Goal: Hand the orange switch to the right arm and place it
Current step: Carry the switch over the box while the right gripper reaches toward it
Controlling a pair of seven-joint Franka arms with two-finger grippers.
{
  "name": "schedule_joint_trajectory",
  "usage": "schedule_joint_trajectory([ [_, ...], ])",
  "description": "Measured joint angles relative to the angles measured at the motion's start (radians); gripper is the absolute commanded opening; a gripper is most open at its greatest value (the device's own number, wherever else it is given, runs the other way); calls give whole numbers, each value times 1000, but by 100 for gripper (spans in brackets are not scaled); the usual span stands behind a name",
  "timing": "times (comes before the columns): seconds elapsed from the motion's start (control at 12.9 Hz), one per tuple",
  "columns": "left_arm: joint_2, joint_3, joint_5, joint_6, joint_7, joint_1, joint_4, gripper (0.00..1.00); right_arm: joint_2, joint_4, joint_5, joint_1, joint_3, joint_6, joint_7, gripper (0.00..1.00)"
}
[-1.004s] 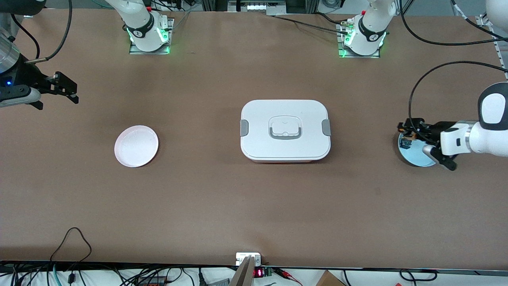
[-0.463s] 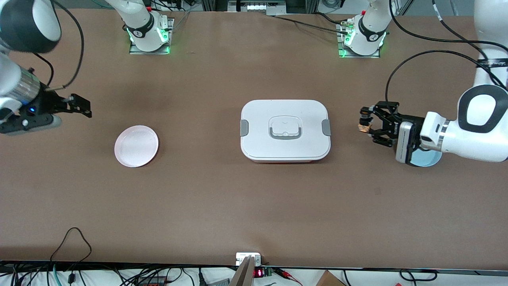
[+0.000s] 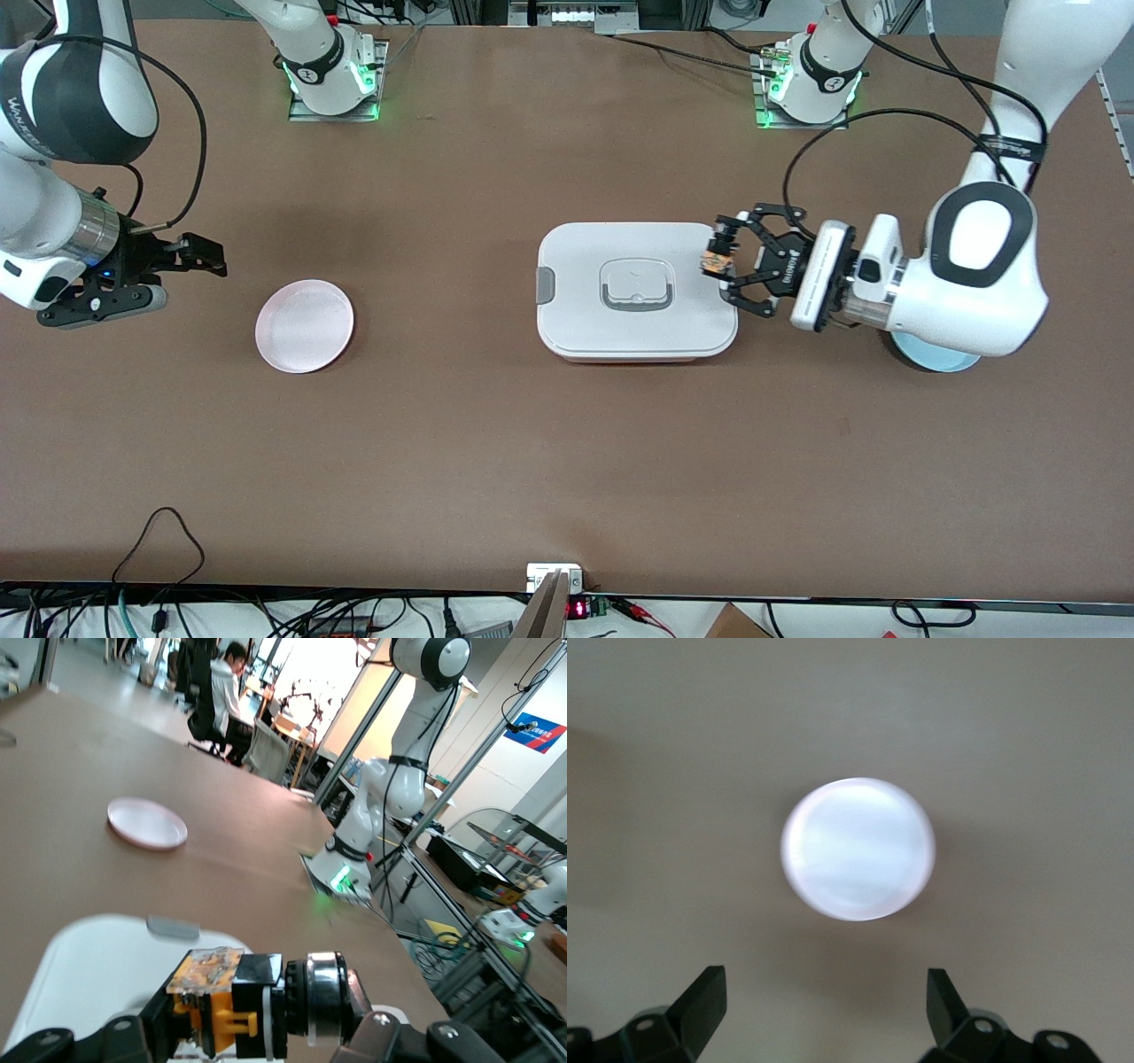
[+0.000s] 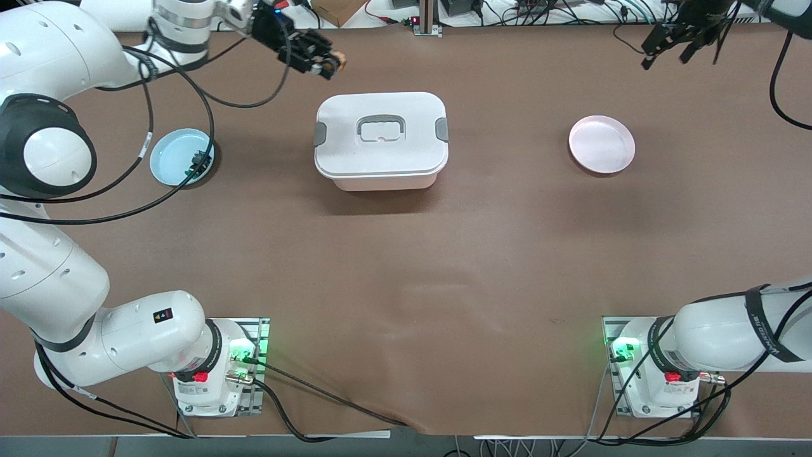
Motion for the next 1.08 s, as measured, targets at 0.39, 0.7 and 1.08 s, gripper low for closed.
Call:
schedule_joint_trajectory([
  [0.39,0,-169,-153,339,65,-3,-51,8,12,-26,526,-39,-12,-175,-112,100],
  [0.7,1,-198,-355,499,279,-34,-117,7,133,-104,938,-82,-16,-318,-383,100],
  [1.08,1,-202,-432,567,367,-100,-125,5,280,-204,1331,-65,0,-454,-597,100],
])
